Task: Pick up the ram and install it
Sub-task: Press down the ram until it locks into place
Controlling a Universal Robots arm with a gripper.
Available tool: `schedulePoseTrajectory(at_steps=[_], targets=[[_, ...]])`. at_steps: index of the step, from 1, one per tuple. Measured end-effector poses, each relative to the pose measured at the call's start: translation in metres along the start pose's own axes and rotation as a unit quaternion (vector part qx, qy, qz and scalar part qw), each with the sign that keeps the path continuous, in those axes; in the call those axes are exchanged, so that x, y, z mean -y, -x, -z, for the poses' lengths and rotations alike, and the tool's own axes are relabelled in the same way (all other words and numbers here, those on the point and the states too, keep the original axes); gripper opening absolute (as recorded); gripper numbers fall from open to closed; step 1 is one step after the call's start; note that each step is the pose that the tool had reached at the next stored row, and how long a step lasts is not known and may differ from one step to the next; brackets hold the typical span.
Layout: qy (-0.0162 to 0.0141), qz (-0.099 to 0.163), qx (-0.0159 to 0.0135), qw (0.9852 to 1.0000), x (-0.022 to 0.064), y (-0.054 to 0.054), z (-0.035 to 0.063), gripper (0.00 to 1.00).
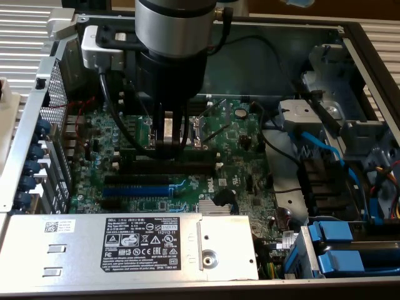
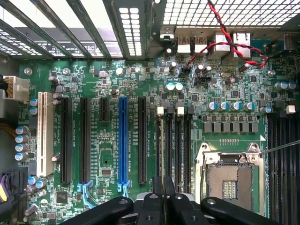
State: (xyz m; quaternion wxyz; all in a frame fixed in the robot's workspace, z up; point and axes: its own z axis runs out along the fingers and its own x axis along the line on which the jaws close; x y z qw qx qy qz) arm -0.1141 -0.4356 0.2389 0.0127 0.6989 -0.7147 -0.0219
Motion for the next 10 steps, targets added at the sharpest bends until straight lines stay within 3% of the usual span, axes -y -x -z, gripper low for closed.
schedulePoseTrajectory(at_steps=[10], targets=[[-0.0028, 0.000, 0.0001, 1.0000, -0.0009, 0.0002, -0.0013, 0.12]])
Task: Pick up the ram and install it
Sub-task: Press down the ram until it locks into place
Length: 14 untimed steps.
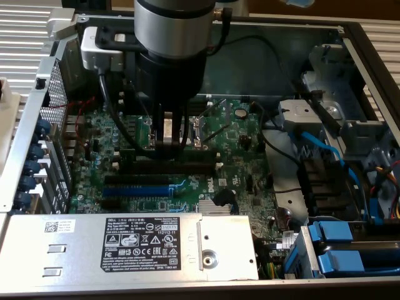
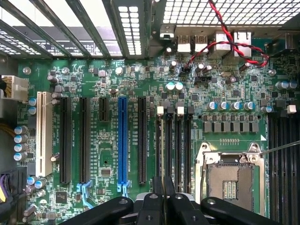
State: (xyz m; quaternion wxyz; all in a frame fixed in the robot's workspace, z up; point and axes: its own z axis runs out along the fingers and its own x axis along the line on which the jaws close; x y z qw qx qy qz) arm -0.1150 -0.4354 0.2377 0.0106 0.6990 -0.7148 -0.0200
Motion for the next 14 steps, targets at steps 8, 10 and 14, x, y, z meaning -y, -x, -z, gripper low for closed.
schedulePoseTrajectory(at_steps=[8, 10, 14], targets=[[-0.0011, 0.000, -0.0001, 1.0000, -0.0011, 0.0001, -0.0006, 0.12], [-0.0014, 0.000, -0.0001, 1.0000, -0.0011, 0.0001, -0.0011, 0.12], [-0.0020, 0.000, -0.0001, 1.0000, -0.0012, 0.0004, -0.0017, 0.12]])
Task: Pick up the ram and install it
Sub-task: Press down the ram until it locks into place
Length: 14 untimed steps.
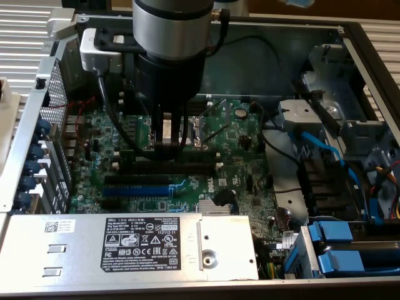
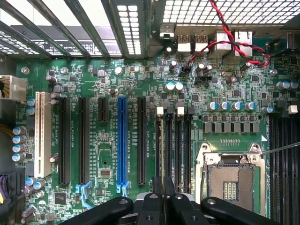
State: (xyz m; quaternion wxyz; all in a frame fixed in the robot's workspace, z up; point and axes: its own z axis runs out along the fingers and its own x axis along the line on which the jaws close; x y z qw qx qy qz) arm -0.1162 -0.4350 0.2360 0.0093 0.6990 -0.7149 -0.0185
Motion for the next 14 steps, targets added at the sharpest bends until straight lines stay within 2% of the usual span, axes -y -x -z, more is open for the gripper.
schedulePoseTrajectory(at_steps=[6, 14], targets=[[-0.0018, 0.000, 0.0002, 1.0000, -0.0014, 0.0001, -0.0005, 0.12], [-0.0020, 0.000, 0.0001, 1.0000, -0.0015, -0.0002, -0.0007, 0.12]])
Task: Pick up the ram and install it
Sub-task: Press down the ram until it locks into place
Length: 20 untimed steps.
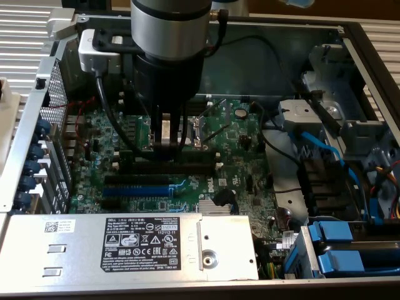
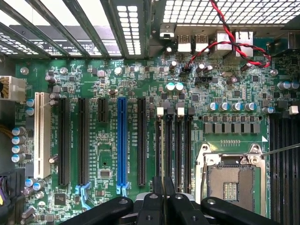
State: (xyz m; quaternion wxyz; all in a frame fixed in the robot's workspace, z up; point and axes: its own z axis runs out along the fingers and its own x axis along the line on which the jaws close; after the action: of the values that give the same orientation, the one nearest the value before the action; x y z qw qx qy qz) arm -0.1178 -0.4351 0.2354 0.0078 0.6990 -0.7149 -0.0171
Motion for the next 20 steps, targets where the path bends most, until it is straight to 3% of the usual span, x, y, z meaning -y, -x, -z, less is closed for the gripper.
schedulePoseTrajectory(at_steps=[20], targets=[[-0.0010, 0.000, 0.0000, 1.0000, -0.0005, -0.0002, -0.0029, 0.12]])
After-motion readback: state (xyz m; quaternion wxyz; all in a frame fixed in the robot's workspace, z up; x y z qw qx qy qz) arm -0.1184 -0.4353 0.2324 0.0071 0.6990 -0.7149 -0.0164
